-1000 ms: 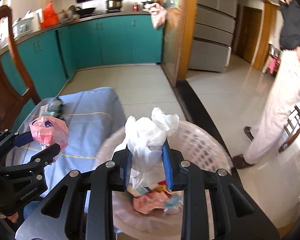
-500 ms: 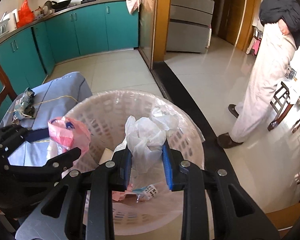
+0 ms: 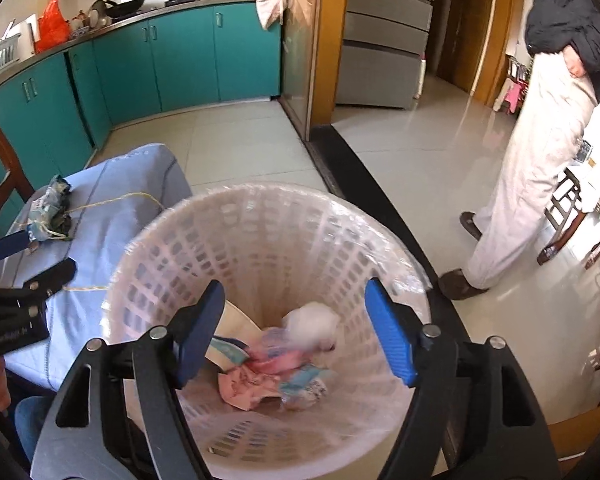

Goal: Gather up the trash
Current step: 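Carry white bag and pink bag over the wastebasket and open both tools, then grasp the blue face mask with right tool while left tool grasps the white ointment box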

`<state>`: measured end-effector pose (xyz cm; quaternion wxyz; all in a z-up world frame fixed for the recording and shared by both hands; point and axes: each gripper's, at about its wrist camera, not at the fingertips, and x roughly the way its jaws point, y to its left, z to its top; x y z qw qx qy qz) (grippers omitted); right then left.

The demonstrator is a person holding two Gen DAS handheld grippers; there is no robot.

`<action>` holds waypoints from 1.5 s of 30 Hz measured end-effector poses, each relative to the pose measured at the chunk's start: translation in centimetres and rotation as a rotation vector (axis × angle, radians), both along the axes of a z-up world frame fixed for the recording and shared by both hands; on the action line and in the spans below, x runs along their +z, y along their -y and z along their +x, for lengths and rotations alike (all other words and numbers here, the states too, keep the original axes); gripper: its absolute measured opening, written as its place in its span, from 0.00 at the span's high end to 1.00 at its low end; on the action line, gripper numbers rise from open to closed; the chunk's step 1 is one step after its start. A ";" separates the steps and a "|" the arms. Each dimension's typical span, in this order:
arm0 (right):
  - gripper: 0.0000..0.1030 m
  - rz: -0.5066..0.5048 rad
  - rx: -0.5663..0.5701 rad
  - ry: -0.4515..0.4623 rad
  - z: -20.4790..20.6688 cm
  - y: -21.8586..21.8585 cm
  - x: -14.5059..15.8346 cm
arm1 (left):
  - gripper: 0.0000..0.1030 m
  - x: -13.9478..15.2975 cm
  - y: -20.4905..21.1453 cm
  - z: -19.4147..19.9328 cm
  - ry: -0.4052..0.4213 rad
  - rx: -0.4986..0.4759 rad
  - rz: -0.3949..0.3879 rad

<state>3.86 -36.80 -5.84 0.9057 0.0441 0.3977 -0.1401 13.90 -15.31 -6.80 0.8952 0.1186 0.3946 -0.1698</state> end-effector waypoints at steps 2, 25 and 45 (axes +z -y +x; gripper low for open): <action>0.30 0.010 0.034 0.017 0.8 -1.4 0.4 | 0.09 0.1 -3.1 1.1 0.014 0.092 0.008; 0.77 0.148 0.610 -0.155 22.6 -29.5 -7.8 | 0.09 -3.7 -20.7 3.6 -0.100 0.399 0.071; 0.81 0.269 0.678 -0.191 9.3 -21.1 -6.5 | 0.09 -7.6 -19.5 19.3 -0.239 0.492 0.015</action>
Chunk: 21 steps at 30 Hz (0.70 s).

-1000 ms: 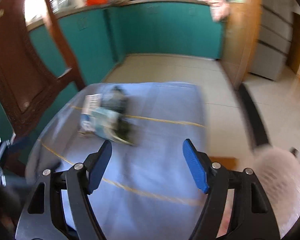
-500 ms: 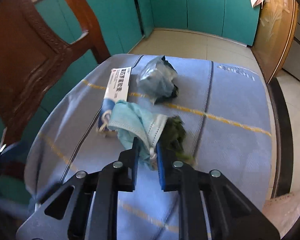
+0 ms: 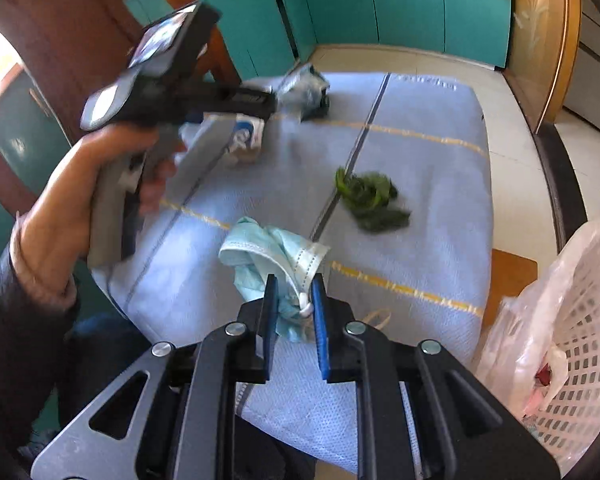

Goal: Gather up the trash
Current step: 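Grasp the blue face mask with right tool while left tool grasps the white ointment box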

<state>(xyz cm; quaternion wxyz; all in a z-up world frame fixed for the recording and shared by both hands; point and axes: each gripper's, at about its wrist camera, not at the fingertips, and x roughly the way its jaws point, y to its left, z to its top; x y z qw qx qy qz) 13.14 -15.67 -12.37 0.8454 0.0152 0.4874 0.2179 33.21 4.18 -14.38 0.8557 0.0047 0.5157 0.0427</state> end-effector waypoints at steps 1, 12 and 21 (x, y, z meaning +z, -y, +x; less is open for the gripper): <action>0.76 -0.004 -0.007 -0.001 -0.1 -0.1 -0.2 | 0.11 -0.4 0.0 0.2 -0.014 0.002 -0.006; 0.29 -0.063 -0.075 0.096 0.3 0.3 0.9 | 0.58 -0.7 -0.8 -3.3 -0.037 -0.087 -0.101; 0.28 -0.062 0.017 0.057 0.3 -3.5 -1.1 | 0.59 1.2 -1.3 -11.5 0.009 -0.149 -0.137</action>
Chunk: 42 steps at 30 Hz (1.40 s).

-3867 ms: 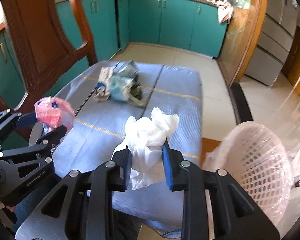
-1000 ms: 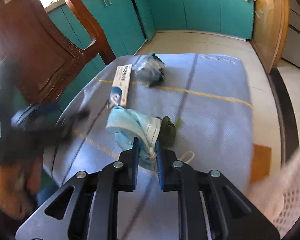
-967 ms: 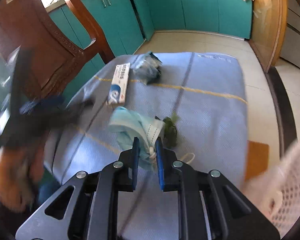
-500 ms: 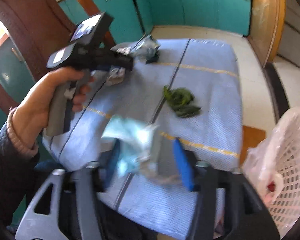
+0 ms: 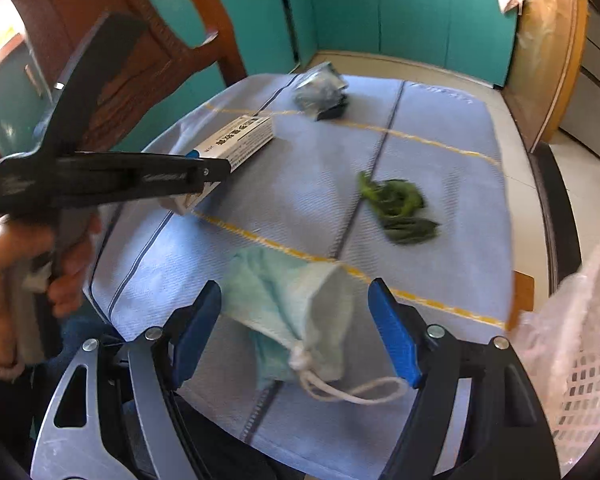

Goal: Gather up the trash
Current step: 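Lift the face mask with right tool while left tool lifts the ointment box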

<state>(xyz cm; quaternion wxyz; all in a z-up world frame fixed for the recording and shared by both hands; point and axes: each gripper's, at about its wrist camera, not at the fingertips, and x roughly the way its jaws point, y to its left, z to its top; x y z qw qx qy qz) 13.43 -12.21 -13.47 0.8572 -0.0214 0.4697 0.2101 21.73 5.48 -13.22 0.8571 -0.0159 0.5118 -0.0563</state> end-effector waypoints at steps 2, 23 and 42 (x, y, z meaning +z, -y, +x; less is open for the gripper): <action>0.35 -0.027 0.011 -0.003 -0.1 -0.8 -0.5 | 0.59 0.3 0.3 -1.1 0.000 -0.016 0.012; 0.74 -0.084 -0.053 0.032 -1.2 0.2 0.4 | 0.60 0.1 1.1 -1.8 0.039 -0.048 0.141; 0.74 -0.128 -0.114 0.102 -1.5 1.5 2.6 | 0.60 5.5 1.9 -6.0 0.193 -0.025 0.161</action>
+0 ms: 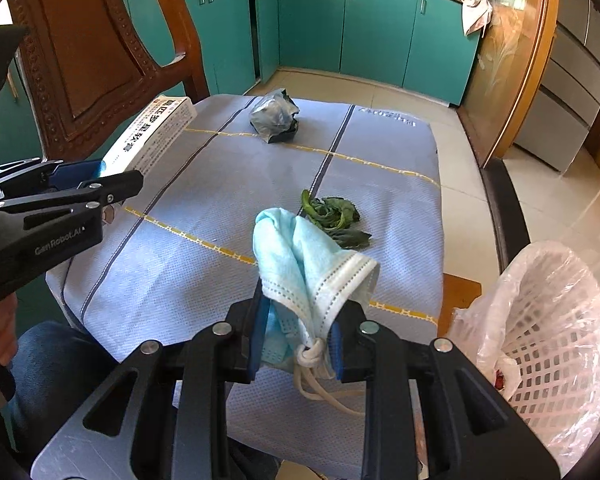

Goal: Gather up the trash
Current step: 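Lift the face mask with right tool while left tool lifts the ointment box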

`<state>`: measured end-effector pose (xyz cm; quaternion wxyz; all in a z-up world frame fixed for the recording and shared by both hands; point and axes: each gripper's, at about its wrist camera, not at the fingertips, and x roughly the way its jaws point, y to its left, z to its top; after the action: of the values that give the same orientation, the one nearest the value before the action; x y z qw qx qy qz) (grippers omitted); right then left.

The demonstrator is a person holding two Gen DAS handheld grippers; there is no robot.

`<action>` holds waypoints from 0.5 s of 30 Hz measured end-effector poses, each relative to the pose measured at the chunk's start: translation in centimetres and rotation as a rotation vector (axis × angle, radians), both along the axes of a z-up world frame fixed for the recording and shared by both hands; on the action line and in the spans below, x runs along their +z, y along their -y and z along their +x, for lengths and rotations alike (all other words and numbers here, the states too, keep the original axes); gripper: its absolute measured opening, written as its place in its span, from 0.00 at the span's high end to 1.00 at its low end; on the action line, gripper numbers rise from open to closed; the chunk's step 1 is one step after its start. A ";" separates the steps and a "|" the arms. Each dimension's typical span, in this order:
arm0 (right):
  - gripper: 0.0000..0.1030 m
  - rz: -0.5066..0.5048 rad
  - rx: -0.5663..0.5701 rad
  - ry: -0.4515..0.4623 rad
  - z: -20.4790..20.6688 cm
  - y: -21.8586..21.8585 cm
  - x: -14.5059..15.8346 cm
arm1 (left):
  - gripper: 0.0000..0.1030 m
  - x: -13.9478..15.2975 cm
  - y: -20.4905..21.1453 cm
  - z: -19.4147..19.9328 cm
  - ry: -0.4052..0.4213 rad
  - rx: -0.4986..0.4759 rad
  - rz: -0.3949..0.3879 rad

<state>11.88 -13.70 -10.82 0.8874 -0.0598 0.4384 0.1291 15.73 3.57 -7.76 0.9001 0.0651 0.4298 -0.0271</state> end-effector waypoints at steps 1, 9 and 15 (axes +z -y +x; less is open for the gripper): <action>0.74 -0.001 0.000 0.001 0.0 0.0 0.0 | 0.60 0.0 0.0 -0.1 -0.001 -0.001 -0.001; 0.74 -0.013 0.002 0.002 -0.1 -0.3 0.0 | 0.60 -0.3 -0.1 -0.1 -0.005 -0.004 0.001; 0.74 -0.018 0.002 0.002 -0.1 -0.4 -0.1 | 0.60 -0.3 -0.1 -0.1 -0.005 -0.005 0.001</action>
<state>11.82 -13.28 -10.88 0.8872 -0.0680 0.4386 0.1260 15.60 3.67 -8.02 0.8990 0.0667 0.4318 -0.0295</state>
